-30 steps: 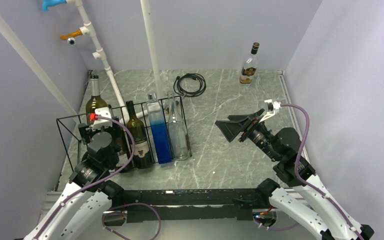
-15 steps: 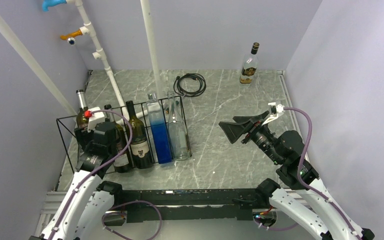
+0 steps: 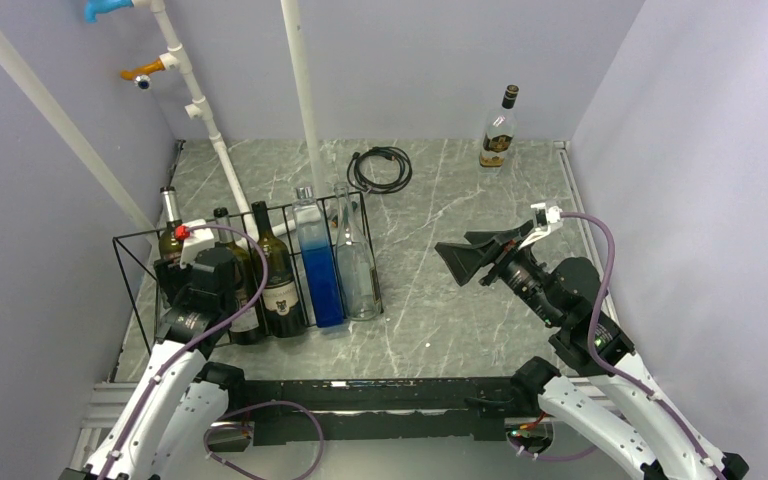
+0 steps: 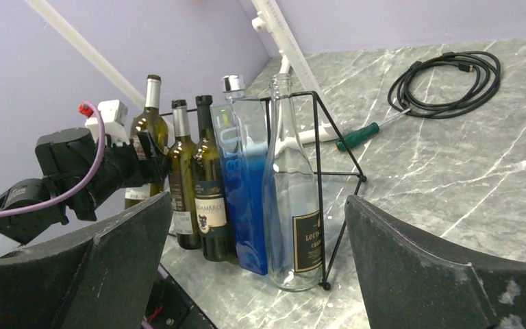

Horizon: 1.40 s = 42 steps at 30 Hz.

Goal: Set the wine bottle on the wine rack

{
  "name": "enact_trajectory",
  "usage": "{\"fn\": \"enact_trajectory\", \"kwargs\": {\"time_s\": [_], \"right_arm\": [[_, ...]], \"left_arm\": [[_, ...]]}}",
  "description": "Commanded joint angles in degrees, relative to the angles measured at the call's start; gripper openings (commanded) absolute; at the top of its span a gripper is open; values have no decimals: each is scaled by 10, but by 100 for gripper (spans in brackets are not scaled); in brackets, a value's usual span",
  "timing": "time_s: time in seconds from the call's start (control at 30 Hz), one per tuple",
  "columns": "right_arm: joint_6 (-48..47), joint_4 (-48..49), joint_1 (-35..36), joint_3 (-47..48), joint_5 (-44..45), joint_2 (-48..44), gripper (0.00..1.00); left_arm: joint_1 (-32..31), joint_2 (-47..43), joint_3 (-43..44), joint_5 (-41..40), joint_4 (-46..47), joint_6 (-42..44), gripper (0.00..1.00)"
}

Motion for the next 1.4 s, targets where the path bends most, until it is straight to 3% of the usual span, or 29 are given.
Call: {"fn": "enact_trajectory", "kwargs": {"time_s": [0.0,0.3,0.9,1.37], "right_arm": [[3,40,-1,1,0,-3,100],[13,43,-1,-7,0,-10,100],[7,43,-1,-10,5,-3,100],[5,48,-1,-14,3,6,100]], "left_arm": [[1,-7,-1,-15,67,-6,41],[1,8,2,-8,68,-15,54],[1,19,6,5,59,-25,99],[1,10,14,15,52,-20,99]]}}
